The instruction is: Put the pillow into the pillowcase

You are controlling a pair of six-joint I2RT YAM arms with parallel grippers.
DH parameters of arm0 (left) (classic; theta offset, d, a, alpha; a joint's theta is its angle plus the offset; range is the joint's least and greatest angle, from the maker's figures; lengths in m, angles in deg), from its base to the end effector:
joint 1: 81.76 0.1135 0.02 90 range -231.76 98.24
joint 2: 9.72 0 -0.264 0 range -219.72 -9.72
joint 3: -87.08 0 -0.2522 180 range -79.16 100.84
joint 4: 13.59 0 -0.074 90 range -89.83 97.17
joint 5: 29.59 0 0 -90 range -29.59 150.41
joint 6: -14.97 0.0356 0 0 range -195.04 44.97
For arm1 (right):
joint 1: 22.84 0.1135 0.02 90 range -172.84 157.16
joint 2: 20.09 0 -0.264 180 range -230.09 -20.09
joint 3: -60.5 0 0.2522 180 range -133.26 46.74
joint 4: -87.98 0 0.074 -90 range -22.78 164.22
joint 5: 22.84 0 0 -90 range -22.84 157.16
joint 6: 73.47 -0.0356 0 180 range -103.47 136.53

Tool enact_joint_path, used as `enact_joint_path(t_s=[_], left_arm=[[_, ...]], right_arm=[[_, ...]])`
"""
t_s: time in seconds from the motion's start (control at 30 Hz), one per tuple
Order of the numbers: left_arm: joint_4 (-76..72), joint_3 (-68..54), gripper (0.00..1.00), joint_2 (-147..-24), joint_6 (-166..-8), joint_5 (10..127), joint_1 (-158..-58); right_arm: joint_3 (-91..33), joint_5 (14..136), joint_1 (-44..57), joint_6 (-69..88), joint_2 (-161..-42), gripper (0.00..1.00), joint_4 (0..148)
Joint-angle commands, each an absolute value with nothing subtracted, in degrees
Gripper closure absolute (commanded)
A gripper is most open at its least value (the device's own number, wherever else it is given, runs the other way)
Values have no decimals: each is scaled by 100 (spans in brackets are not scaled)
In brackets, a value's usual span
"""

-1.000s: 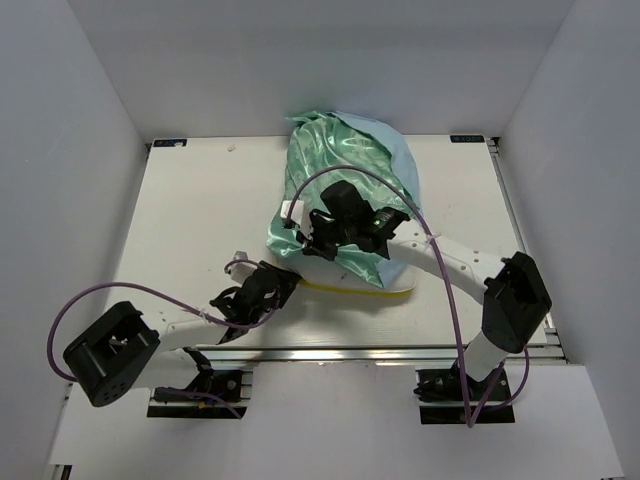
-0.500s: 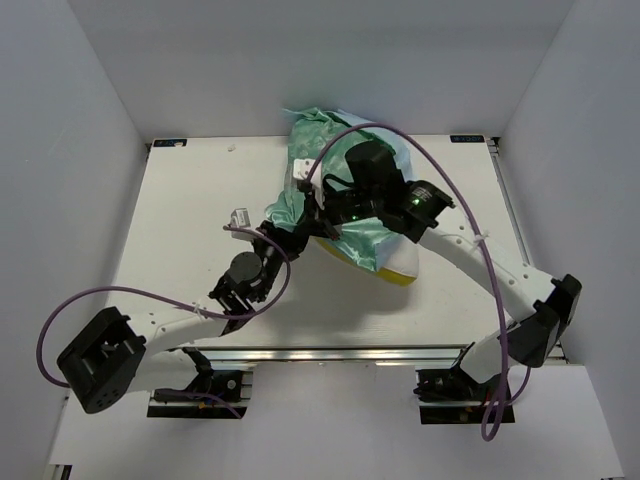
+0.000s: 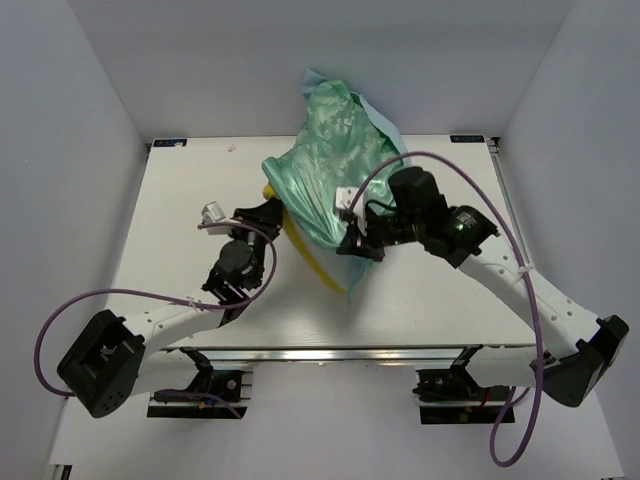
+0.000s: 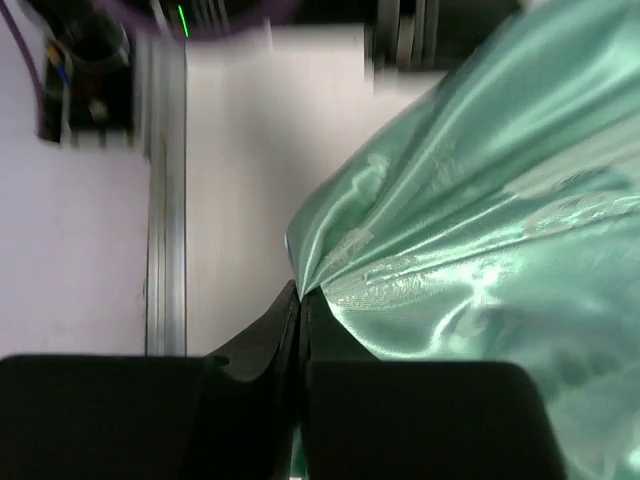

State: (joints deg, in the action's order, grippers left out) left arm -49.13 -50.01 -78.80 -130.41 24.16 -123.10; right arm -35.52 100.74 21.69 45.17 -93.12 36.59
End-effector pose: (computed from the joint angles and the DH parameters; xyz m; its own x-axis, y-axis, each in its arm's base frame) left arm 0.2042 -0.1516 0.2656 -0.0084 -0.8765 -0.4813 0.1544 0.4744 -0.8667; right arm 0.1760 0.2008 0.4152 0.1487 -0.4139 -0.8981 -0.9797 0.0619 -0.1907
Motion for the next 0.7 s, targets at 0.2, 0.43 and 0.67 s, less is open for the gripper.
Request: enact_joint_path(t_s=[0.2,0.43,0.67], left_arm=[[-4693,-5806,64,-8099,-13972,1881,-11903],[-4897,-5982,59,-8724,-14262,2744,-11903],[-5273,-6017,46,-9172,-14236,3465,-11903]], right_arm=[[-1039,9475,2075,3947,-9214,100,4661],[-1777,9554,2066,3569,-10375,100,5259],[-2849,10336,2294,3139,-11315,100,5172]])
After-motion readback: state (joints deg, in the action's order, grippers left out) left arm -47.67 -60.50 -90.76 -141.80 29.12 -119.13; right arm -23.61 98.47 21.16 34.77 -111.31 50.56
